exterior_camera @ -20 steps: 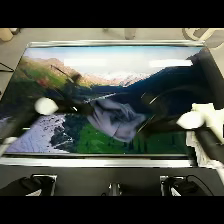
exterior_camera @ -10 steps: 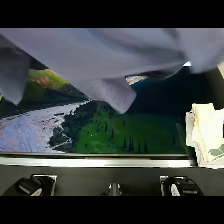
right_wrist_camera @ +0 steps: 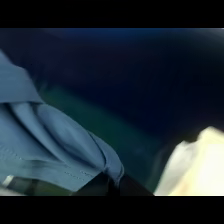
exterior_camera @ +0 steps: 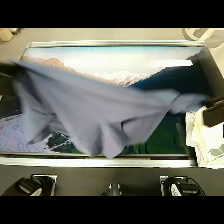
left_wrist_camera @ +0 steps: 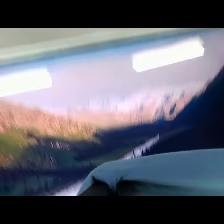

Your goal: Fold the shirts.

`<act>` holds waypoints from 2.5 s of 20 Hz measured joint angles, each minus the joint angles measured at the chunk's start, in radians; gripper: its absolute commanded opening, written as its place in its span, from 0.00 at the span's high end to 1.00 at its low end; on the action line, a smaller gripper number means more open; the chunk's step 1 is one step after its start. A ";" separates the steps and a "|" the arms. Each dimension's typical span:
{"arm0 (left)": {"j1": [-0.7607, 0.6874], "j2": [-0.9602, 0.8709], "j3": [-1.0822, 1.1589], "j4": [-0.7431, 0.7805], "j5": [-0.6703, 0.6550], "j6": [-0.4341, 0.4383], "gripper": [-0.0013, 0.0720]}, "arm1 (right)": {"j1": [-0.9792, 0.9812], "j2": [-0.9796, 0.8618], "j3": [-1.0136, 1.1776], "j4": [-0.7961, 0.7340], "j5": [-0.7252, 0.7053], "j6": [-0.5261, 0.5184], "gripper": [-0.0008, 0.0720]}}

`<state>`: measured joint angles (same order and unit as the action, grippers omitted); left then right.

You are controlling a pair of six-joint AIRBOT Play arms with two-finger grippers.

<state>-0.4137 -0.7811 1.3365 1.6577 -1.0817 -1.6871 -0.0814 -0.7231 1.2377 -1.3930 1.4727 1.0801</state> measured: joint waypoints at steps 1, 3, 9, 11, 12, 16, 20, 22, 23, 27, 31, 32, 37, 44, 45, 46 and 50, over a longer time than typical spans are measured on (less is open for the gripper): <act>0.000 -0.018 -0.098 -0.006 0.060 -0.031 0.95 | 0.000 -0.017 -0.095 0.014 -0.023 0.002 0.96; 0.000 -0.078 -0.243 -0.025 0.171 -0.095 0.94 | 0.000 -0.057 -0.289 0.042 -0.127 0.003 0.96; 0.022 -0.420 -0.302 -0.141 0.333 -0.188 0.51 | 0.000 -0.192 -0.574 0.139 -0.354 0.005 0.96; 0.040 -0.515 -0.232 -0.194 0.286 -0.167 0.03 | 0.000 -0.212 -0.599 0.157 -0.378 0.005 0.96; 0.056 -0.553 -0.186 -0.212 0.231 -0.138 0.04 | 0.000 -0.218 -0.607 0.161 -0.383 0.004 0.96; 0.163 -0.603 -0.043 -0.245 -0.053 -0.024 0.13 | 0.000 -0.230 -0.621 0.171 -0.383 -0.031 0.96; 0.215 -0.554 -0.089 -0.344 -0.207 0.021 0.21 | 0.000 -0.232 -0.625 0.169 -0.378 -0.051 0.96; 0.185 -0.540 -0.175 -0.432 -0.206 0.031 0.21 | 0.000 -0.233 -0.625 0.164 -0.378 -0.056 0.96; 0.158 -0.538 -0.228 -0.479 -0.170 0.032 0.21 | 0.000 -0.233 -0.626 0.163 -0.377 -0.057 0.96; 0.047 -0.575 -0.389 -0.670 0.011 0.036 0.21 | 0.000 -0.233 -0.626 0.160 -0.368 -0.060 0.96; -0.028 -0.627 -0.441 -0.795 0.176 0.039 0.24 | 0.000 -0.233 -0.626 0.159 -0.345 -0.093 0.96; -0.039 -0.634 -0.446 -0.817 0.215 0.040 0.25 | 0.000 -0.233 -0.626 0.159 -0.337 -0.100 0.96; -0.062 -0.647 -0.455 -0.866 0.334 0.040 0.94 | 0.000 -0.233 -0.626 0.159 -0.330 -0.119 0.96; 0.000 -0.481 -0.289 -0.877 0.360 0.274 0.95 | -0.001 -0.180 -0.387 0.070 -0.389 -0.216 0.96; 0.018 -0.430 -0.217 -0.877 0.363 0.333 0.95 | -0.001 -0.159 -0.292 0.058 -0.415 -0.225 0.96; 0.036 -0.373 -0.124 -0.878 0.365 0.386 0.95 | 0.000 -0.135 -0.178 0.055 -0.458 -0.233 0.96; 0.078 -0.210 0.284 -0.864 0.400 0.494 0.95 | -0.001 -0.056 0.270 0.066 -0.620 -0.251 0.96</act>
<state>-0.3355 -0.9909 1.6203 0.7937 -0.6819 -1.1927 -0.0822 -0.7788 1.5074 -1.3273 0.8532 0.8291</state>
